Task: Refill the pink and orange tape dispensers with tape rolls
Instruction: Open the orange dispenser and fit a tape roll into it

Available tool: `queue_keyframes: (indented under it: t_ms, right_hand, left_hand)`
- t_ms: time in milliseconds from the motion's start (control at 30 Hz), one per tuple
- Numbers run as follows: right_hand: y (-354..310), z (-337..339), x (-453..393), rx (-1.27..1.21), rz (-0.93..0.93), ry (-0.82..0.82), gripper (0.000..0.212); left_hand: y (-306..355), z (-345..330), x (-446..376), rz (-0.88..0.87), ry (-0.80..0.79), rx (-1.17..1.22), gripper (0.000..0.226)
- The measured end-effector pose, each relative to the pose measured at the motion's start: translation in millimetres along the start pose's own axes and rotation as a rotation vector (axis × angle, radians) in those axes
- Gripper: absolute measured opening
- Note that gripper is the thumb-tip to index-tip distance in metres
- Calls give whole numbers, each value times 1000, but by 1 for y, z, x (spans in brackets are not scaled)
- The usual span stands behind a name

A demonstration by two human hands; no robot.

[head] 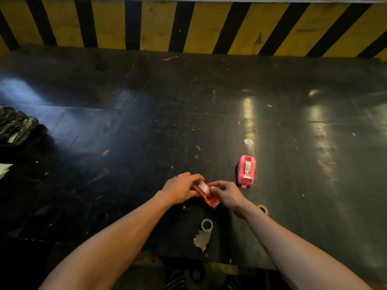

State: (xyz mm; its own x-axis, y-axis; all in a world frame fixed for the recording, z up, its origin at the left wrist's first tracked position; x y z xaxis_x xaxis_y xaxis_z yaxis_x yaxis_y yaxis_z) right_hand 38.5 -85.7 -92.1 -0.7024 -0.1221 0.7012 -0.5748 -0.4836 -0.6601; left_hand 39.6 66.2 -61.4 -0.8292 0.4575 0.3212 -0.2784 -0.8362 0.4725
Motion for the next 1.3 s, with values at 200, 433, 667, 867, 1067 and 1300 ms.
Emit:
queue_keyframes:
  t_ms: [200,433,667,867,1067,1300]
  right_hand:
    - [-9,-3,-7,136,34,125,26]
    - [-21,-13,-4,332,172,267,40]
    - [-28,-3,4,378,41,459,43]
    - [-28,0,7,225,-136,557,20]
    - [-37,-4,15,278,-108,594,14]
    - [-39,-20,22,308,166,409,24]
  left_hand:
    - [-23,-3,-7,51,60,-36,52]
    - [-20,-3,-9,-55,119,23,54]
    - [-24,-2,-13,-33,119,49,48]
    - [-23,-2,-13,-25,123,63,47]
    - [-22,-2,-11,-11,137,83,47]
    - [-21,-4,-8,11,177,121,49]
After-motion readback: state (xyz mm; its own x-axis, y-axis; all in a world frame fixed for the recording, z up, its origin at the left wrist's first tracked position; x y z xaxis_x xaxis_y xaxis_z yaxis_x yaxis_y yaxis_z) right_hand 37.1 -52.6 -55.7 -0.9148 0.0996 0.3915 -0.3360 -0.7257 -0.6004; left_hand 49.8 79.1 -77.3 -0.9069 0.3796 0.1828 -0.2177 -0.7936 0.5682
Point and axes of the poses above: each hand's wrist, its own x-axis away from the middle knuckle, its own z-axis out of the back of the hand, y = z × x, the point moved 9 cm from there along -x, towards the middle knuckle, and after that the axes turned 14 degrees about -z, right-handed, at the moved point
